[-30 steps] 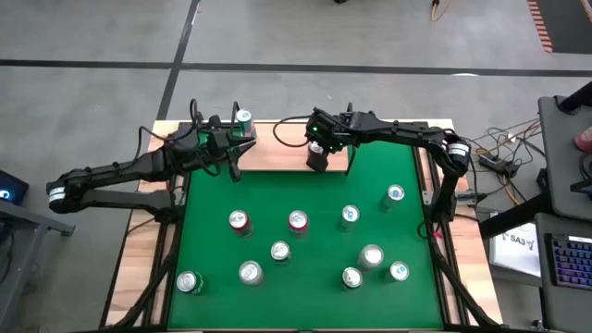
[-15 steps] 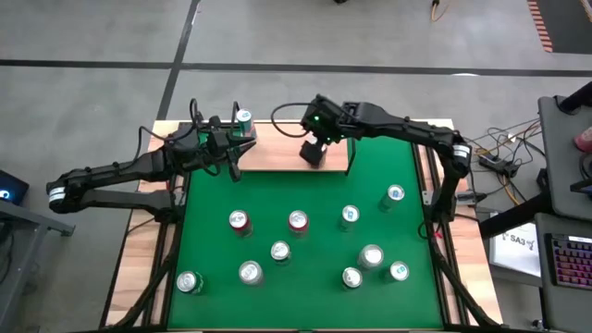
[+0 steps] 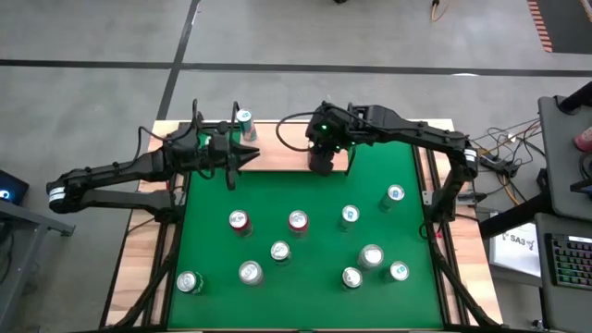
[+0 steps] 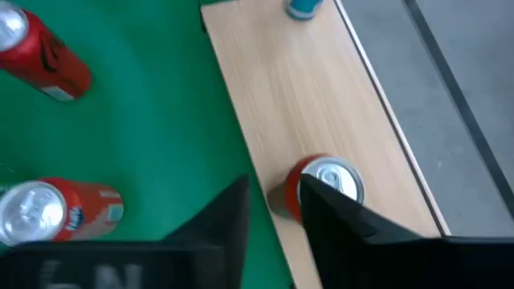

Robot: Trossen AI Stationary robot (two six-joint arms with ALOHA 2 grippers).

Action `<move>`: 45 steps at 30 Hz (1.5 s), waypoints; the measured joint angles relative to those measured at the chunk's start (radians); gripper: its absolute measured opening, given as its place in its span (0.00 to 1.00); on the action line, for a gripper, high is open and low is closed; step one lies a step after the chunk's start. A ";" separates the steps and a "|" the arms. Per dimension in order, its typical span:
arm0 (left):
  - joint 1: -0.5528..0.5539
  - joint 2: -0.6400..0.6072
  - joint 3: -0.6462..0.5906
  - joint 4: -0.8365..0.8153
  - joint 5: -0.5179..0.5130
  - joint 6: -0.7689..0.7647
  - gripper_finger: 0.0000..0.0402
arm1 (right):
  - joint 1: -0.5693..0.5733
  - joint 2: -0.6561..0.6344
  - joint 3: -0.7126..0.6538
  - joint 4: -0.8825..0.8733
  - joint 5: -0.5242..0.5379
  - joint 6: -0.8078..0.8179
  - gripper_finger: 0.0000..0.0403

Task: Pick and place cans onto a shelf
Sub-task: Put the top right orange soda can on the shelf

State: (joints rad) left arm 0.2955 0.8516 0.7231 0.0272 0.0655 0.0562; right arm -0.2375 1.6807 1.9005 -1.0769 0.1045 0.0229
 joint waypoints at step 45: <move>0.000 0.000 0.000 0.004 -0.003 0.017 0.09 | -0.058 0.029 -0.371 0.472 0.123 0.042 0.03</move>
State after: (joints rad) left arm 0.2951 0.8516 0.7231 0.0314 0.0624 0.0732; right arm -0.2951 1.7096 1.5291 -0.6045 0.2278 0.0652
